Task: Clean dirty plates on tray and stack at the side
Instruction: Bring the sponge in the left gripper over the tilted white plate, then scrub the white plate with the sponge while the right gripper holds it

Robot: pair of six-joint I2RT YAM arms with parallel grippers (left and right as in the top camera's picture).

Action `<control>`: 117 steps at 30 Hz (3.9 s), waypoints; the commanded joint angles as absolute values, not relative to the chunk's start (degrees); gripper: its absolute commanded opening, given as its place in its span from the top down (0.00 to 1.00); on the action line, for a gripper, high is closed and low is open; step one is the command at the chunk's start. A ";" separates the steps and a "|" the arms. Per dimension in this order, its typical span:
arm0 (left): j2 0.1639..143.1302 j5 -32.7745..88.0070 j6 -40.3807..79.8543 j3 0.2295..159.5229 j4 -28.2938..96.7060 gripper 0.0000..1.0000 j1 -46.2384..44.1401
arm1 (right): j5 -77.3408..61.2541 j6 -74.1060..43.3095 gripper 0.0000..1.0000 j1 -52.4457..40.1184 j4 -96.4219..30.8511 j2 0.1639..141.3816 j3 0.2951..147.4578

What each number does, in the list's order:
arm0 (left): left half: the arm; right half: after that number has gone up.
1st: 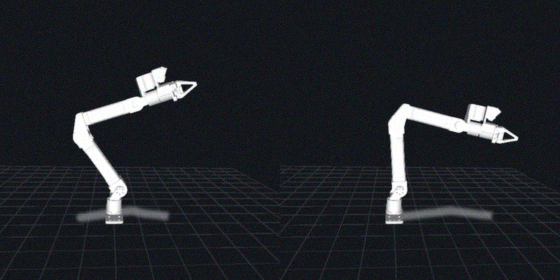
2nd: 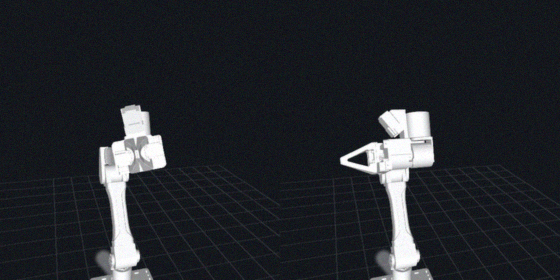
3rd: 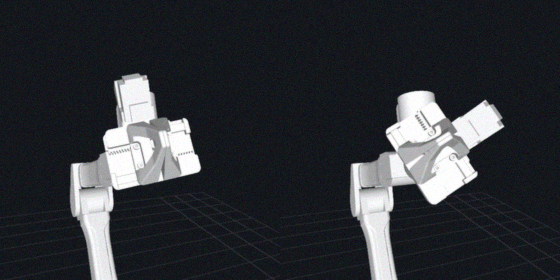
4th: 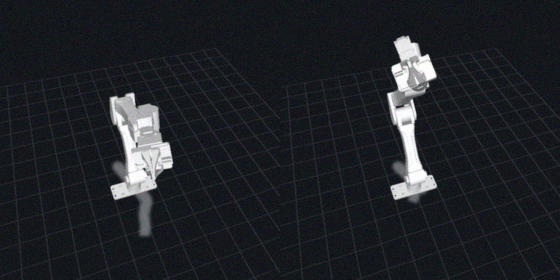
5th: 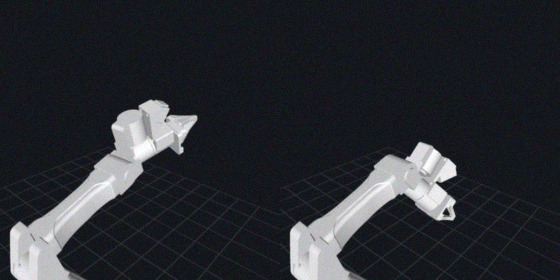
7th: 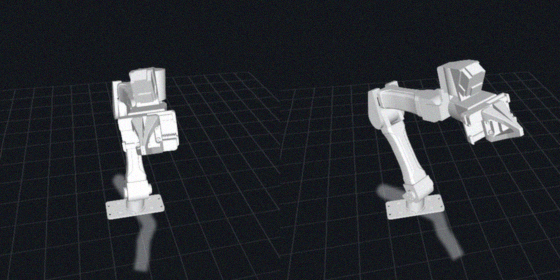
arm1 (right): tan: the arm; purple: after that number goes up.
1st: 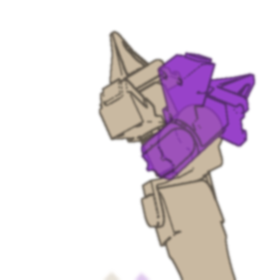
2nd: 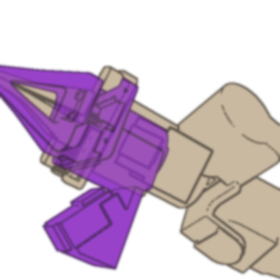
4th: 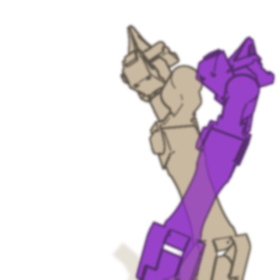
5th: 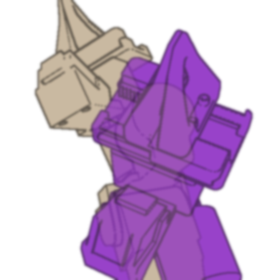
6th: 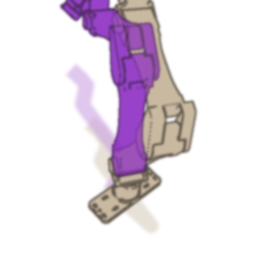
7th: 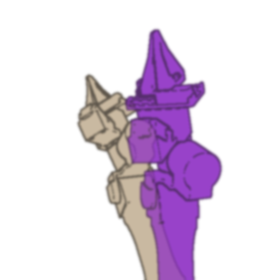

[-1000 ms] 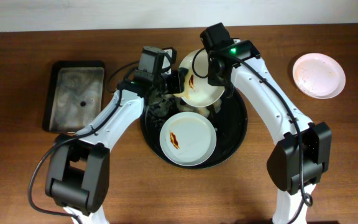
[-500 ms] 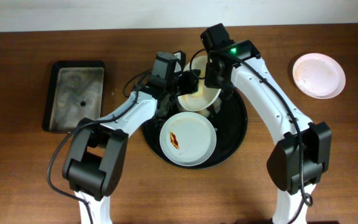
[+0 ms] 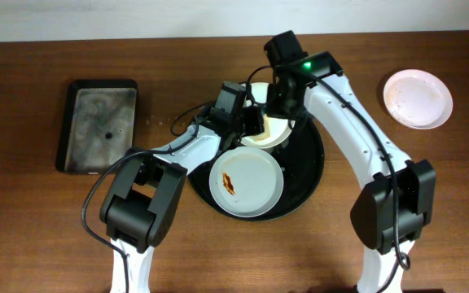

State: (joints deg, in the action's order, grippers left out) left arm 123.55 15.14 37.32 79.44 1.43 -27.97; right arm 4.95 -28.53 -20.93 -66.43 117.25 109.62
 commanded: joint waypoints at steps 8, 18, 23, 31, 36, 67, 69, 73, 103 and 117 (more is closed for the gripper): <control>124.84 12.58 36.38 79.55 2.22 0.99 -28.08 | -8.84 -23.77 0.96 -10.11 -54.87 119.17 101.41; 124.84 12.58 36.38 79.55 2.61 1.00 -28.08 | -8.78 -22.81 0.82 -9.72 -49.60 126.80 100.79; 124.84 12.58 36.40 79.55 2.61 0.99 -28.08 | -8.43 -22.96 0.82 -9.67 -49.01 128.73 100.77; 124.84 11.31 36.40 79.55 2.59 1.00 -28.05 | -11.66 -24.34 0.96 -9.72 -48.88 131.74 100.77; 124.84 -1.96 36.40 79.55 2.61 1.00 -28.05 | -11.88 -24.47 0.96 -9.74 -52.82 131.74 100.77; 122.61 10.57 25.71 79.55 -0.67 0.99 -26.57 | -13.54 -23.81 0.96 -9.74 -54.43 131.74 100.77; 124.53 10.55 26.46 79.55 -2.15 1.00 -26.46 | -13.54 -23.81 0.96 -9.74 -54.43 131.74 100.77; 127.31 8.54 27.81 79.55 -3.44 0.99 -26.02 | -13.54 -23.81 0.96 -9.74 -54.48 131.74 100.77; 117.99 2.90 18.85 79.55 2.94 1.00 -24.58 | -12.91 -23.79 0.96 -9.72 -55.51 131.74 100.77; 125.69 -7.51 20.08 79.55 -3.97 1.00 -24.21 | -12.93 -22.92 0.96 -9.72 -55.96 131.74 100.77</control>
State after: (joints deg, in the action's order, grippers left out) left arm 123.81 1.72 19.55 79.70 -2.02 -24.91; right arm -14.94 -24.16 -9.82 -54.74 129.71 101.41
